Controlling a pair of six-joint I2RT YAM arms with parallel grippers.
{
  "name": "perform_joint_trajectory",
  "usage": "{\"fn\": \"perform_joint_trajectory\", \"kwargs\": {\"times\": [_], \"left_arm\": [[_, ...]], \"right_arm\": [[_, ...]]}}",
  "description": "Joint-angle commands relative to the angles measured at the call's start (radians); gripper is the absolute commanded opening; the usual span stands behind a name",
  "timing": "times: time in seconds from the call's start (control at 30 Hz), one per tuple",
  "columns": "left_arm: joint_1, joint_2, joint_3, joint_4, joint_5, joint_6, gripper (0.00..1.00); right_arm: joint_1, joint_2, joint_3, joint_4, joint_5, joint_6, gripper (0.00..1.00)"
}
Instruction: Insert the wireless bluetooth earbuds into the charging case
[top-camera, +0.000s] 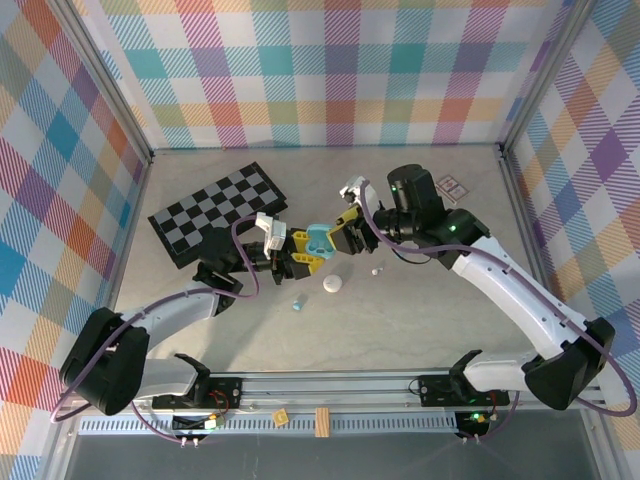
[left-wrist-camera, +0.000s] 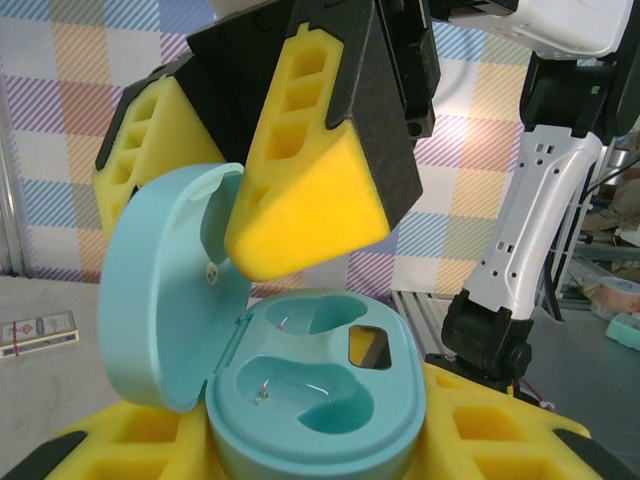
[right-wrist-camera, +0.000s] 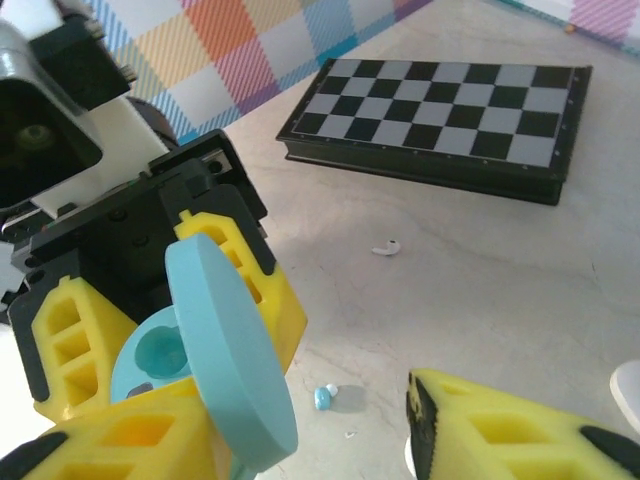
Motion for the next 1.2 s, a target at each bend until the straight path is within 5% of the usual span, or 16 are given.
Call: {"fn": "perform_joint_trajectory", "kwargs": {"times": [0.0, 0.23, 0.43, 0.83, 1.17], "left_arm": [[-0.013, -0.037, 0.013, -0.029, 0.051, 0.035, 0.37], [-0.022, -0.067, 0.026, -0.141, 0.049, 0.097, 0.38], [-0.026, -0.085, 0.027, -0.191, 0.02, 0.134, 0.42], [-0.035, -0.067, 0.019, -0.098, -0.07, 0.053, 0.76], [-0.038, -0.04, 0.021, -0.021, -0.092, -0.019, 0.75]], "right_arm": [[-0.004, 0.012, 0.023, 0.02, -0.075, -0.065, 0.4], [-0.004, 0.025, 0.019, 0.032, -0.124, -0.095, 0.13], [-0.004, -0.008, -0.015, 0.072, -0.102, -0.104, 0.0], [-0.004, -0.085, -0.112, 0.236, -0.013, -0.085, 0.0], [-0.003, -0.12, -0.163, 0.279, -0.038, -0.127, 0.0]]}}
